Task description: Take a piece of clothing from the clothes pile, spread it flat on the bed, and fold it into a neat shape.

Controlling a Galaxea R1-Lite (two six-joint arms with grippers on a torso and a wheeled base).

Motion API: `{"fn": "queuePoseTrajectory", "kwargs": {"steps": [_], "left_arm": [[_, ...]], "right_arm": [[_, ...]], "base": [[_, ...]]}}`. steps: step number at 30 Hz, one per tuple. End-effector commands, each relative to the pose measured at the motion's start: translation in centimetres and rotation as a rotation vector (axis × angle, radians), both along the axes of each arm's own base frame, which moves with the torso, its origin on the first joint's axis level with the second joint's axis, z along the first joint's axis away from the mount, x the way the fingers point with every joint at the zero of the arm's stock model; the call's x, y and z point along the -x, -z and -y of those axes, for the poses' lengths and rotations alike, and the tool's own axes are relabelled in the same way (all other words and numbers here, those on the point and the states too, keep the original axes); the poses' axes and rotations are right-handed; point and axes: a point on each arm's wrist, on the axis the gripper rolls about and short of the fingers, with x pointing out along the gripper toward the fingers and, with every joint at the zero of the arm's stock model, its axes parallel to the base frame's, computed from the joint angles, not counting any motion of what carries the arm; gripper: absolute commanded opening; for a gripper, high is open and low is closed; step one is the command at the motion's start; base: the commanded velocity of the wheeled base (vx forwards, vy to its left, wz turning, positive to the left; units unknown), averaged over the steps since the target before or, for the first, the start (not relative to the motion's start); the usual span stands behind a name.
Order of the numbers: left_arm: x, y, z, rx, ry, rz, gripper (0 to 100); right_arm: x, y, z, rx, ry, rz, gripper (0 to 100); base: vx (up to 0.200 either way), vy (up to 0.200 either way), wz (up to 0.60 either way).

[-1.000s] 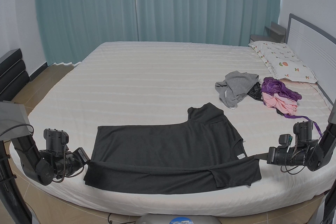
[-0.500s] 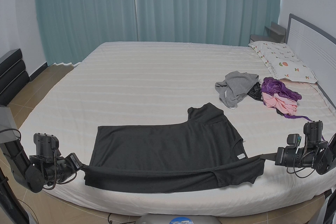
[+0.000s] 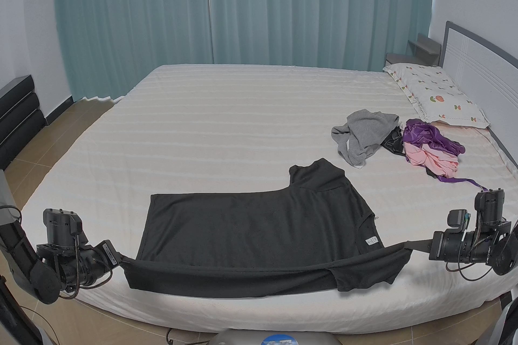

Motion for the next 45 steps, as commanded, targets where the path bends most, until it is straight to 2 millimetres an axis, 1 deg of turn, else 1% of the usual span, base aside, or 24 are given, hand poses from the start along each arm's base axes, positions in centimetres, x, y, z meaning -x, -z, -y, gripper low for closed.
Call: {"fn": "queuePoseTrajectory", "kwargs": {"steps": [1, 3, 6, 9, 14, 18, 20, 22, 26, 28, 29, 30, 32, 34, 42, 45], "left_arm": [[0.4, -1.2, -0.2, 0.002, -0.011, 0.054, 0], [0.5, -1.4, -0.2, 0.002, -0.011, 0.065, 0], [0.7, -1.4, -0.2, 0.002, -0.011, 0.060, 0], [1.4, -0.9, -0.1, -0.005, -0.002, 0.026, 0], [1.7, -0.8, -0.1, -0.017, 0.011, 0.017, 0], [1.7, -0.7, -0.1, -0.025, 0.018, 0.008, 0], [1.2, -0.4, -0.1, -0.025, 0.018, 0.002, 0], [0.6, 0.0, -0.1, -0.025, 0.020, -0.010, 0], [-0.8, 0.9, 0.0, -0.023, 0.020, -0.030, 0], [-1.8, 1.4, 0.0, -0.022, 0.020, -0.038, 0], [-1.8, 1.4, 0.0, -0.022, 0.020, -0.038, 0], [-2.4, 1.8, 0.0, -0.023, 0.019, -0.045, 0], [-3.0, 2.2, 0.0, -0.023, 0.019, -0.050, 0], [-4.0, 2.9, 0.0, -0.023, 0.020, -0.059, 0], [-6.6, 5.0, 0.0, -0.028, 0.013, -0.082, 0], [-7.0, 5.5, 0.0, -0.028, 0.013, -0.089, 0]], "right_arm": [[0.5, 0.3, -0.2, 0.019, -0.013, -0.012, 0], [0.4, 0.0, -0.2, 0.020, -0.017, 0.011, 0], [0.9, 0.3, -0.2, 0.026, -0.025, 0.000, 0], [1.3, 0.1, -0.2, 0.032, -0.024, 0.005, 0], [1.8, -0.1, -0.1, 0.037, -0.021, 0.007, 0], [1.9, 0.1, -0.2, 0.040, -0.027, 0.002, 0], [1.5, 0.5, -0.2, 0.042, -0.029, -0.018, 0], [0.7, 1.2, -0.3, 0.047, -0.028, -0.039, 0], [-1.2, 1.9, -0.6, 0.075, -0.017, -0.046, 0], [-2.4, 2.3, -0.7, 0.082, -0.017, -0.046, 0], [-2.5, 2.4, -0.7, 0.083, -0.018, -0.046, 0], [-3.5, 2.6, -1.1, 0.092, -0.022, -0.044, 0], [-4.2, 3.1, -1.3, 0.104, -0.019, -0.052, 0], [-5.3, 3.8, -1.8, 0.124, -0.020, -0.057, 0], [-8.3, 5.7, -2.0, 0.149, 0.002, -0.080, 0], [-8.8, 5.9, -2.1, 0.148, 0.004, -0.092, 0]], "base": [[0.000, 0.000, 0.00], [0.000, 0.000, 0.00], [0.000, 0.000, 0.00], [0.000, 0.000, 0.00], [0.000, 0.000, 0.00], [0.000, 0.000, 0.00], [0.000, 0.000, 0.00], [0.000, 0.000, 0.00], [0.000, 0.000, 0.00], [0.000, 0.000, 0.00], [0.000, 0.000, 0.00], [0.000, 0.000, 0.00], [0.000, 0.000, 0.00], [0.000, 0.000, 0.00], [0.000, 0.000, 0.00], [0.000, 0.000, 0.00]]}}
